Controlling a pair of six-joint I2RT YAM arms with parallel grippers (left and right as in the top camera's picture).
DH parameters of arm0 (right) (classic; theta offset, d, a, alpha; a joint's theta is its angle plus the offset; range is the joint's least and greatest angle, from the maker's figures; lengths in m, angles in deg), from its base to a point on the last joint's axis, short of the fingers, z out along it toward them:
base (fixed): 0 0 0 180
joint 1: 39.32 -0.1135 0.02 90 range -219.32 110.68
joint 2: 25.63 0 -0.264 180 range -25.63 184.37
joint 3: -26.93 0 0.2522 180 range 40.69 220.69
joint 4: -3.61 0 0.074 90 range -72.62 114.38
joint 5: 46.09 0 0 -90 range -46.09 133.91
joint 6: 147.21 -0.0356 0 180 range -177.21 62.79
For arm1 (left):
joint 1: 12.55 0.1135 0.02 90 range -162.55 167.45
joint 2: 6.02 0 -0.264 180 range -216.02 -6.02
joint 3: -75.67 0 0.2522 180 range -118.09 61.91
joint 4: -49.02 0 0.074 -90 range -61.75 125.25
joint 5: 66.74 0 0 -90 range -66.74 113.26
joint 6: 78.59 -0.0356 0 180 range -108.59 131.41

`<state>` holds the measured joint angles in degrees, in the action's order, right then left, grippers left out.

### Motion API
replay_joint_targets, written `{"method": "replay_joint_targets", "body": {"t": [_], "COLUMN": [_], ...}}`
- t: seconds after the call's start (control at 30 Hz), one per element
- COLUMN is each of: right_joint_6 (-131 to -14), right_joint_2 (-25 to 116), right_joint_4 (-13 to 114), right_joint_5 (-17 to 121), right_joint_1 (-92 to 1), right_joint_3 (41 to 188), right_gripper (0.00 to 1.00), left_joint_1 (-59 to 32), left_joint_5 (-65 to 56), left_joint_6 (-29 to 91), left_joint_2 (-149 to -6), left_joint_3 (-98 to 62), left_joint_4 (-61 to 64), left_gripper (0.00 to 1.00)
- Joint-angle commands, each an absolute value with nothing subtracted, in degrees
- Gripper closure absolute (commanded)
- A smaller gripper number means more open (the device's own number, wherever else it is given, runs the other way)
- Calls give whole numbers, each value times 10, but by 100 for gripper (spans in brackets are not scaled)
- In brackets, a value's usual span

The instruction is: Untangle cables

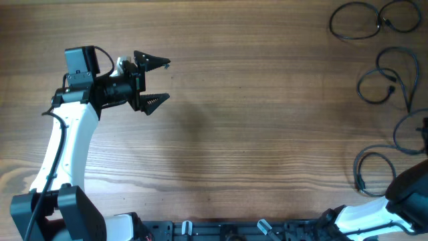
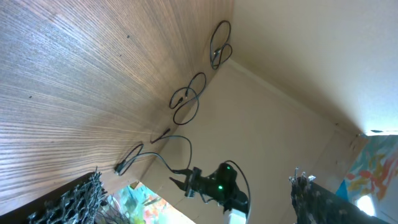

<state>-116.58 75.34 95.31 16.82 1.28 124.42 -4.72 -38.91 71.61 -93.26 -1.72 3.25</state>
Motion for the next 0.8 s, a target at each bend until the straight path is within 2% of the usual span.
{"method": "replay_joint_targets", "body": {"t": [0.0, 0.03, 0.07, 0.1, 0.2, 0.27, 0.33, 0.37, 0.4, 0.43, 0.47, 0.53, 0.6, 0.77], "right_joint_6": [-1172, -1173, -1172, -1172, -1171, -1171, -1171, -1170, -1168, -1155, -1133, -1078, -1082, -962], "right_joint_2": [761, 761, 761, 761, 762, 762, 762, 762, 762, 762, 762, 762, 761, 761], "right_joint_4": [929, 928, 928, 928, 912, 876, 824, 811, 794, 790, 789, 813, 875, 911], "right_joint_5": [180, 187, 195, 207, 210, 211, 214, 220, 231, 235, 234, 225, 235, 354], "right_joint_1": [14, 14, 14, 14, 14, 14, 14, 14, 14, 14, 14, 15, 15, 15], "right_joint_3": [1200, 1194, 1193, 1193, 1186, 1143, 1085, 1071, 1055, 1055, 1063, 1117, 1192, 1323], "right_gripper": [76, 76, 70, 55, 59, 46, 44, 39, 29, 25, 2, 0, 0, 0], "left_joint_1": [-49, -49, -49, -49, -50, -50, -49, -49, -49, -49, -49, -49, -50, -49], "left_joint_5": [-386, -386, -386, -386, -386, -386, -386, -386, -386, -386, -386, -383, -369, -366], "left_joint_6": [700, 700, 700, 700, 701, 701, 701, 701, 701, 701, 700, 701, 701, 701], "left_joint_2": [-936, -936, -936, -936, -936, -936, -936, -936, -936, -936, -936, -936, -936, -936], "left_joint_3": [-19, -19, -19, -19, -19, -19, -19, -19, -19, -19, -19, -19, -19, -19], "left_joint_4": [33, 33, 33, 33, 31, 28, 27, 27, 27, 27, 27, 27, 27, 27], "left_gripper": [0, 0, 0, 0, 0, 0, 0, 0, 0, 0, 0, 0, 0, 0]}}
